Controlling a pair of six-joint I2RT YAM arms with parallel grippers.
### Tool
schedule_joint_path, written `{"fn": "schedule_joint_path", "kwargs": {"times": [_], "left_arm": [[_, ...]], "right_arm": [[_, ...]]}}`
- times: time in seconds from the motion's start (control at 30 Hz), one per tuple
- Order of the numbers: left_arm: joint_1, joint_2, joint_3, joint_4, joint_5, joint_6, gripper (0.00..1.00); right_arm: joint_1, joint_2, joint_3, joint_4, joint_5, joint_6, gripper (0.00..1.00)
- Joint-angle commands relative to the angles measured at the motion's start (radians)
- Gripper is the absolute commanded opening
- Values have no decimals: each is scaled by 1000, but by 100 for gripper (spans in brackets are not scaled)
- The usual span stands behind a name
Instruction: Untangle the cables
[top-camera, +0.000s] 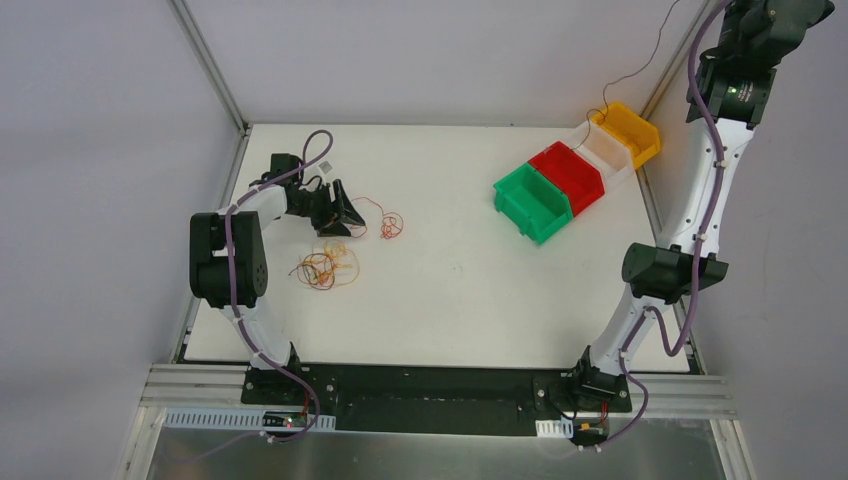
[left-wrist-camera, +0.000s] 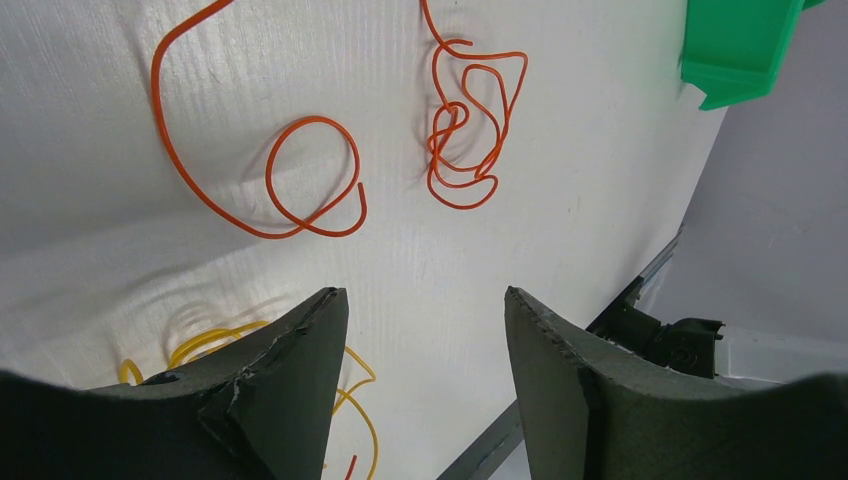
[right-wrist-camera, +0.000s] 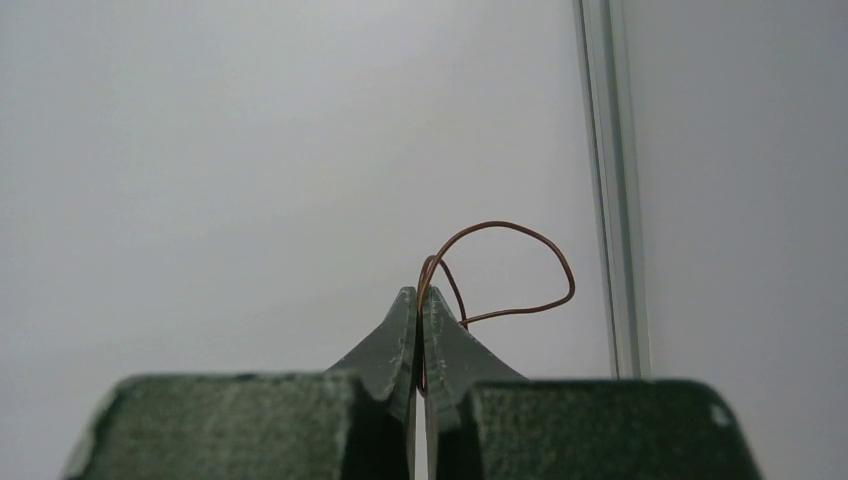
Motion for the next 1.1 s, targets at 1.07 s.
{"fn": "schedule_joint_path", "kwargs": {"times": [1.07], "left_arm": [[20, -45, -11, -14, -21, 25, 60]], "right_arm": [[-16, 55, -511, -211, -162, -68, 0]]}}
